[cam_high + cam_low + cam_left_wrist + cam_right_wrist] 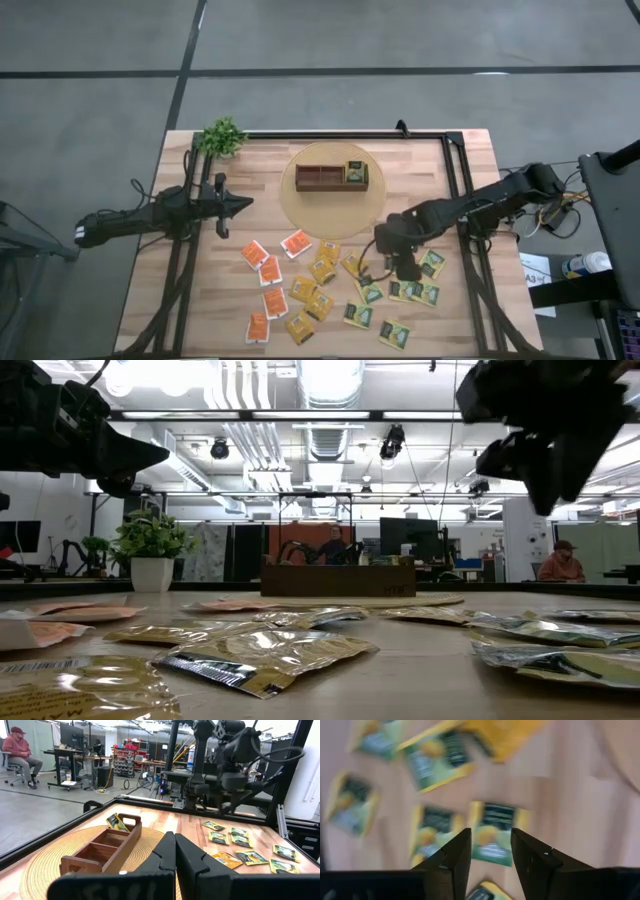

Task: Pick & Place Tea
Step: Put the yellow tea bag into the right section of the wooden organizer

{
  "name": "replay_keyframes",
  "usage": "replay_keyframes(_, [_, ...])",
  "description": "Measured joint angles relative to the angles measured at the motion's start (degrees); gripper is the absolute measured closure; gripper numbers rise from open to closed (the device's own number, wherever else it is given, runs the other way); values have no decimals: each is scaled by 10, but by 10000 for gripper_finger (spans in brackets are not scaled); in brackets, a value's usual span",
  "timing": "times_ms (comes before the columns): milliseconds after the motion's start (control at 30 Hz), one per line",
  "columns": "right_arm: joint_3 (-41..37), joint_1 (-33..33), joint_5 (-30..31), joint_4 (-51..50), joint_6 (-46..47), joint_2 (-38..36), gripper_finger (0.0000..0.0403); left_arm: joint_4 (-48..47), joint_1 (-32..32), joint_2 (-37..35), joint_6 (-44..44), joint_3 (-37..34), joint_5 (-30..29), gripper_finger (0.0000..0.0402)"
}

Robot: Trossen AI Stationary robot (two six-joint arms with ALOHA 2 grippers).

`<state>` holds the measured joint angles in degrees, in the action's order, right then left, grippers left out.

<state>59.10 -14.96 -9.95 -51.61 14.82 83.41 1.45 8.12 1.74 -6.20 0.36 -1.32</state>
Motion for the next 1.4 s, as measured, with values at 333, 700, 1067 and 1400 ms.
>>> replay_keyframes(333, [43,32,-21,-74,-353,38,268,0,0,3,0,0,0,401])
replay_keyframes(700, [41,25,44,-39,-615,119,268,0,0,3,0,0,0,401])
replay_keyframes(1067, [-18,-20,61,41,-661,71,268,0,0,3,0,0,0,401])
replay_keyframes(1400, [-68,-33,59,92,-665,67,265,0,0,3,0,0,0,401])
